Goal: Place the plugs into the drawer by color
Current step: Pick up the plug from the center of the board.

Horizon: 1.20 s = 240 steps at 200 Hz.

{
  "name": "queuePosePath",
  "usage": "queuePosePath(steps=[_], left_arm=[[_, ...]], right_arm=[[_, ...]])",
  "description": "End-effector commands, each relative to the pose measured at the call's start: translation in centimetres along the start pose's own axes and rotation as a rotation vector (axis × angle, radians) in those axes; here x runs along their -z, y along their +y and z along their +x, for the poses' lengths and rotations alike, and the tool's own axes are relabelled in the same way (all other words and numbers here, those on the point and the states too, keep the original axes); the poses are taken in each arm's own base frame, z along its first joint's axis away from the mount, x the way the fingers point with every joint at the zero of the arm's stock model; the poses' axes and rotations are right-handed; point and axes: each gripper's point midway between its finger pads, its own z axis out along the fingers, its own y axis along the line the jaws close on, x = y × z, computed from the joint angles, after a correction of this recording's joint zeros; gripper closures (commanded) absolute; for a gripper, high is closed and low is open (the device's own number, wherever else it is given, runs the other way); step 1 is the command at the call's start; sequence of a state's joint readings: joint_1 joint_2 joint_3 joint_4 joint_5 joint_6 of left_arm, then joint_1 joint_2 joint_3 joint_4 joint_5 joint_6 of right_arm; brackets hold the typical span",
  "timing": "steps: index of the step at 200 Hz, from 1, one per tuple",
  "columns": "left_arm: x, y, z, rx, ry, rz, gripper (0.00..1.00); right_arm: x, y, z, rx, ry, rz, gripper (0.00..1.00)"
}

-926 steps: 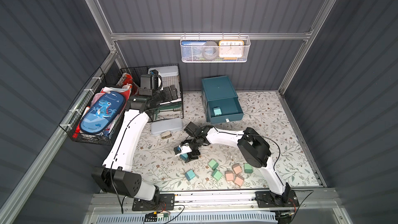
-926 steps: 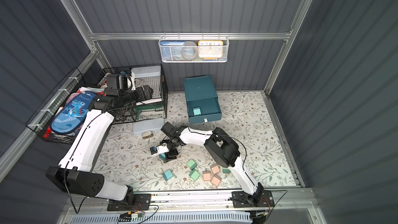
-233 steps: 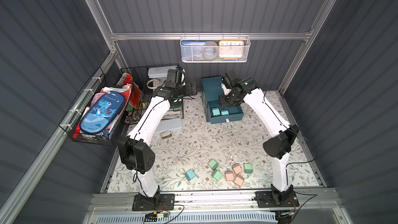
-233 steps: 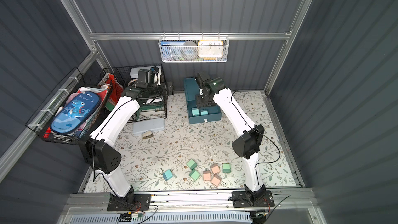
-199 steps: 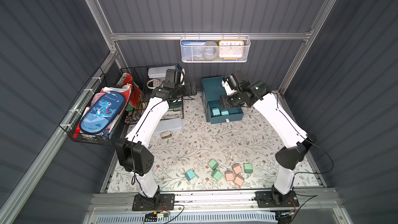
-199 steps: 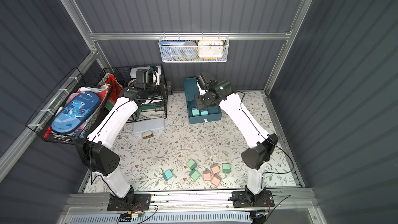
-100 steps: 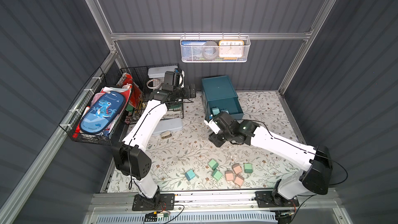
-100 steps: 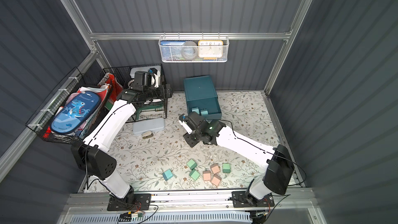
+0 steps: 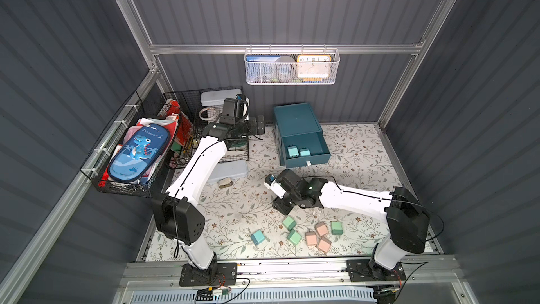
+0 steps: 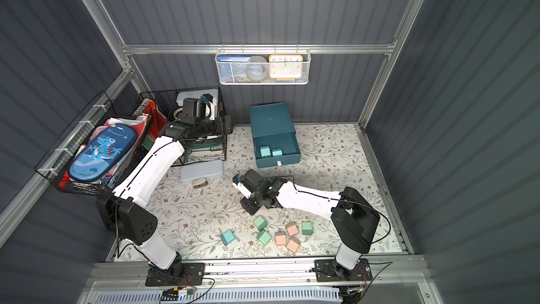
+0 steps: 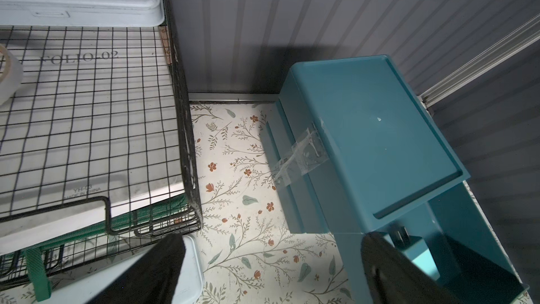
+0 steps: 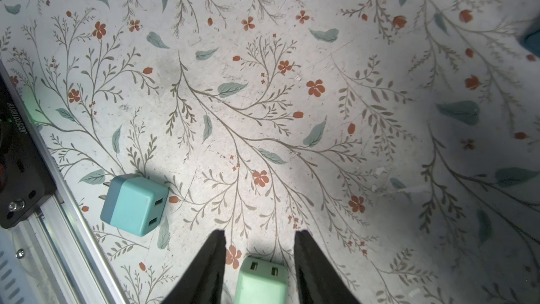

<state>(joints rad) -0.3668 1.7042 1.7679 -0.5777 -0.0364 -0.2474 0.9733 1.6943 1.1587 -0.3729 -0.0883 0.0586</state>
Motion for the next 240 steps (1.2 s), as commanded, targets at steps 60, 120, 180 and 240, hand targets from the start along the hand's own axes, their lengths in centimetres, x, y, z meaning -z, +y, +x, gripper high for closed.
queuePosePath(steps=[60, 120, 180, 240], left_arm=[[1.4, 1.0, 0.2, -0.01, 0.0, -0.042, 0.01], [2.1, 1.6, 0.3, -0.004, -0.005, -0.059, 0.01], [2.5, 1.8, 0.3, -0.002, -0.005, -0.062, 0.01], [3.0, 2.5, 0.5, -0.006, -0.004, -0.079, 0.01]], right_arm=[[-2.5, 2.7, 0.6, 0.052, 0.009, -0.043, 0.57], [-3.7, 3.8, 1.4, 0.071, 0.016, -0.061, 0.57], [-5.2, 4.4, 1.3, 0.1, 0.018, -0.067, 0.57], [-6.5, 5.3, 1.7, 0.147, 0.044, -0.064, 0.55]])
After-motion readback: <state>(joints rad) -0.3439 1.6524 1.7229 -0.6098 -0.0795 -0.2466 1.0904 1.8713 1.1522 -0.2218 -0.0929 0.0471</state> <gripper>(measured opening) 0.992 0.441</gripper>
